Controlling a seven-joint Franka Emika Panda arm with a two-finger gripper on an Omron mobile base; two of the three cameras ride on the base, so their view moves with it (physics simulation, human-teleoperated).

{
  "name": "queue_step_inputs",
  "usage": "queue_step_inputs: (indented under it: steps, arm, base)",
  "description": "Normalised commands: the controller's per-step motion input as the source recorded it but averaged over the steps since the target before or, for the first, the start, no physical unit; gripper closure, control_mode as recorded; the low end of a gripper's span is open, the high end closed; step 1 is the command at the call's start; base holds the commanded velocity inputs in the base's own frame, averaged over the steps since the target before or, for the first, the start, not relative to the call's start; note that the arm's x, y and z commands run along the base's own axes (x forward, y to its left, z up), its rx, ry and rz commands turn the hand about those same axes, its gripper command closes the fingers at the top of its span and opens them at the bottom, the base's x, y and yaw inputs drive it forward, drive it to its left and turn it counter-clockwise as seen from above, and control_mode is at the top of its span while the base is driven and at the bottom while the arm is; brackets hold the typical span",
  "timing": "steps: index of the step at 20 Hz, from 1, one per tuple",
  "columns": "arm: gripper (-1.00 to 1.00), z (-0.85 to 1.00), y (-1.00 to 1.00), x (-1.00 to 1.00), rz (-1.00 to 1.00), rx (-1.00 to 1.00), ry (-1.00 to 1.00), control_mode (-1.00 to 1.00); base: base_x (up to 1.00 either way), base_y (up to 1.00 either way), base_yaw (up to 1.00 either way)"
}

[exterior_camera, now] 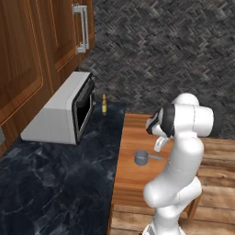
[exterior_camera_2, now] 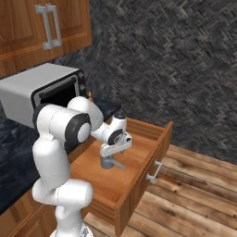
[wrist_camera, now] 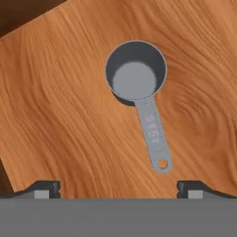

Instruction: Pick the measuring cup from the drawer and place it on the counter.

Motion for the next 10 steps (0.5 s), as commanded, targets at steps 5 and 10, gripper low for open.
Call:
queue_step_inputs:
  steps: [5, 10]
  arm:
    - [-1.0, -0.56, 0.0, 0.48, 0.2, -0.05, 0.08, -1.0]
    - [-1.0, -0.71, 0.0, 0.38, 0.11, -0.04, 0.05, -1.0]
  base:
    - [0.0, 0.0, 0.0]
    - [0.0, 0.0, 0.0]
